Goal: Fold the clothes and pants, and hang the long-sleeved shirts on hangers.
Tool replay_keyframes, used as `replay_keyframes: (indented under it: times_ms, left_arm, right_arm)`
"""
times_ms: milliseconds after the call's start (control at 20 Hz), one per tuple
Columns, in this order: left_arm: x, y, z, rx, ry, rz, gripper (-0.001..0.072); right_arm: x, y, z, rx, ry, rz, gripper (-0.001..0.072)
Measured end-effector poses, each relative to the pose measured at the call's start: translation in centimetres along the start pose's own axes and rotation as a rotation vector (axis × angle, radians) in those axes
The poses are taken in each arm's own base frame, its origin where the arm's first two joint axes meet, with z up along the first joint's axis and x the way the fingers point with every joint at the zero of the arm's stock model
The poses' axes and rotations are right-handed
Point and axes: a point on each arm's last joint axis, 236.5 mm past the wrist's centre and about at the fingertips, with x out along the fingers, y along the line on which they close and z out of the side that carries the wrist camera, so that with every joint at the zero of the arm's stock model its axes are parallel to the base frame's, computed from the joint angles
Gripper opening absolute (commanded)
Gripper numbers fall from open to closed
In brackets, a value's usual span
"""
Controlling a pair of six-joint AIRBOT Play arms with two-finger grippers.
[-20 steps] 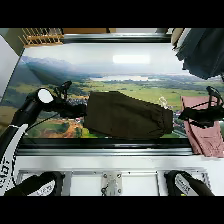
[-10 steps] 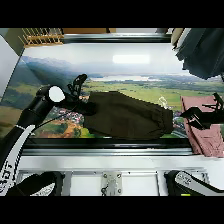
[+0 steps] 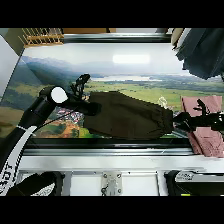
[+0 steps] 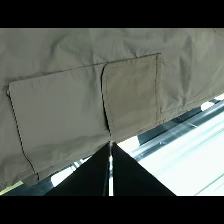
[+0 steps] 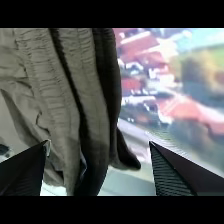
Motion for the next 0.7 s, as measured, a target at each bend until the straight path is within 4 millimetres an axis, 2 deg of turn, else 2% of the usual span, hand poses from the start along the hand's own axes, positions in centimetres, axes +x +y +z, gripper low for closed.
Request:
replay_keyframes:
  times_ms: [150,700]
  left_arm:
    - [0.0,0.0,0.4,-0.008,-0.018,0.000,0.0003]
    - [0.0,0.0,0.9,-0.019,-0.040,-0.001,0.0003]
  right_arm:
    - [1.3,0.1,-0.3,-0.005,0.033,0.024,0.0719]
    - [5.4,4.3,-1.4,-0.102,0.135,0.074,0.0712]
